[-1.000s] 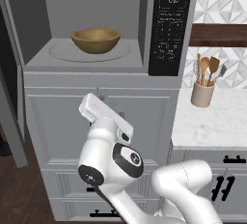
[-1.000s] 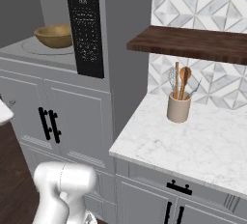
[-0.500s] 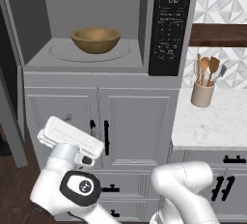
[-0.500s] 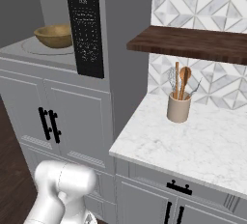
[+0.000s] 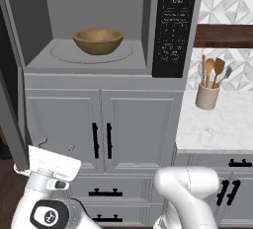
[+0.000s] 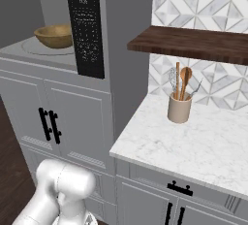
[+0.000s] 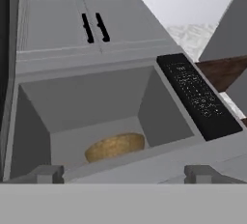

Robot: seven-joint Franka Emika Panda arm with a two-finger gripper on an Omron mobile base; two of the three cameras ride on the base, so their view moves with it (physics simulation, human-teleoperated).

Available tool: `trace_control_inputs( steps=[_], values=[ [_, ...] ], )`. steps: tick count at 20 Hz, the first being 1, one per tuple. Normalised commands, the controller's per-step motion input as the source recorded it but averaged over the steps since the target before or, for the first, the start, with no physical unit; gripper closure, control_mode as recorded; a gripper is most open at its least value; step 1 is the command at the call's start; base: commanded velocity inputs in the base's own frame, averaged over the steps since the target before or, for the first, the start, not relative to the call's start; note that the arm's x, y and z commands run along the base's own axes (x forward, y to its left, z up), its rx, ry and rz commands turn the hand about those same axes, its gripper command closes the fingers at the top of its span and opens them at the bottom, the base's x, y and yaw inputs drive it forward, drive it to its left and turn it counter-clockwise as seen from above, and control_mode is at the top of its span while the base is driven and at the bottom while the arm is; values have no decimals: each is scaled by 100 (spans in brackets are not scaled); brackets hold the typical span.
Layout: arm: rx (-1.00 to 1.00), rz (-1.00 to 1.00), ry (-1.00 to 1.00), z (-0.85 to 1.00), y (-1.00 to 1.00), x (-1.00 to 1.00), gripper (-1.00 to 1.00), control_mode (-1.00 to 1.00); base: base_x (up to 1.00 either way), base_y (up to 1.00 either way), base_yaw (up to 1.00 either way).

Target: Open the microwave, place the bowl with waffle inside the microwave, then close the microwave door and turn it on.

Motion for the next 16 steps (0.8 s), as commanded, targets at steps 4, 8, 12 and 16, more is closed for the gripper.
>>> trace_control_inputs(
  steps=[4,8,12,16],
  values=[
    [-19,-12,-9,-14,71,0,100,-100,0,0,0],
    [-22,-11,-3,-3,76,-1,100,-100,0,0,0],
    [-26,-7,0,0,79,0,100,-100,0,0,0],
    [-21,-7,0,0,61,0,100,-100,0,0,0]
  ],
)
